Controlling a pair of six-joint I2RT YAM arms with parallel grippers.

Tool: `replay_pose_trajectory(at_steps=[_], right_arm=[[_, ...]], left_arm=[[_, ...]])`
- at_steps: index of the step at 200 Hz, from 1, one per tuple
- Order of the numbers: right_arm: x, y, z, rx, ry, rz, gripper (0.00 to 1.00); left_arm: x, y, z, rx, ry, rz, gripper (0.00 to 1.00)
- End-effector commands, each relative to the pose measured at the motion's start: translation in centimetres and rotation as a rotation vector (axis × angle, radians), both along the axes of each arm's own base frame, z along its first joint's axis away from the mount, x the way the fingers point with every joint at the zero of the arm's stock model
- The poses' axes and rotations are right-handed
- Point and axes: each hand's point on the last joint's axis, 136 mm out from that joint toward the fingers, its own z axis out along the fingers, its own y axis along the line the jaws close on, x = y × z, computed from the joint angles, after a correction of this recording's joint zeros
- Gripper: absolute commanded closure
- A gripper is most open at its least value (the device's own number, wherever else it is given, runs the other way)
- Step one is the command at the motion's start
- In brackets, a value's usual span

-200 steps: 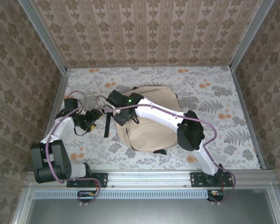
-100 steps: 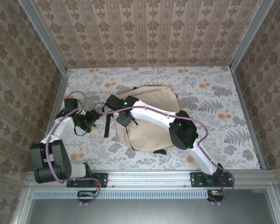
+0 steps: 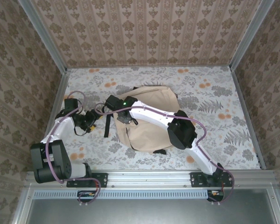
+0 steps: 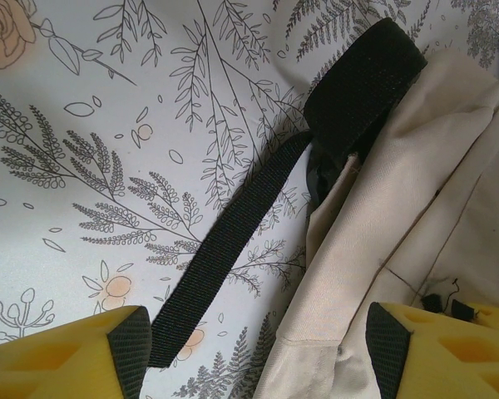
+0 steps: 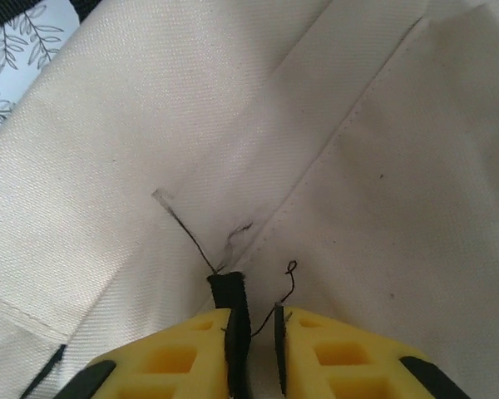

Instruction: Pack the student bag

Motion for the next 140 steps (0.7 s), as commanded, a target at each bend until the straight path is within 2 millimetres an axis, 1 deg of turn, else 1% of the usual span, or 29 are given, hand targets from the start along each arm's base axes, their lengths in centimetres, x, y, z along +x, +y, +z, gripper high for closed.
replay_pose_trajectory(at_steps=[1,13,31,54,65,79,104,128,140], right_arm=[[0.7,-0.5,2.1,-0.007,-0.056,-0.013,0.83],[0.5,-0.4,2.4,0.011,-0.055,-0.011,0.84],[0.1,-0.3,2.2,0.016,-0.027,-0.003,0.77],[-0.6,-0.4,0.7,-0.016,0.012,0.006,0.65],[-0.9,-0.7,-0.1,-0.045,0.023,0.006,0.62],[-1.2,-1.1,-0.9,-0.075,0.029,0.004,0.62],[-1.3,-1.5,-1.1,-0.087,0.026,-0.002,0.64],[-1.1,-1.6,-0.5,-0.081,-0.001,-0.008,0.73],[-0.7,-1.6,0.4,-0.071,-0.033,-0.021,0.78]], left_arm=[[-0.2,-0.1,0.7,-0.003,-0.021,-0.020,0.29],[-0.3,-0.1,0.6,-0.004,-0.019,-0.020,0.29],[-0.2,-0.1,0.7,-0.005,-0.023,-0.021,0.29],[-0.2,-0.1,0.8,-0.005,-0.024,-0.020,0.28],[-0.2,-0.1,0.8,-0.006,-0.025,-0.022,0.28],[-0.2,-0.1,0.7,-0.005,-0.023,-0.021,0.28],[-0.2,-0.1,0.8,-0.007,-0.025,-0.021,0.28],[-0.2,-0.2,0.8,-0.012,-0.026,-0.020,0.28],[-0.1,-0.3,0.9,-0.015,-0.027,-0.021,0.28]])
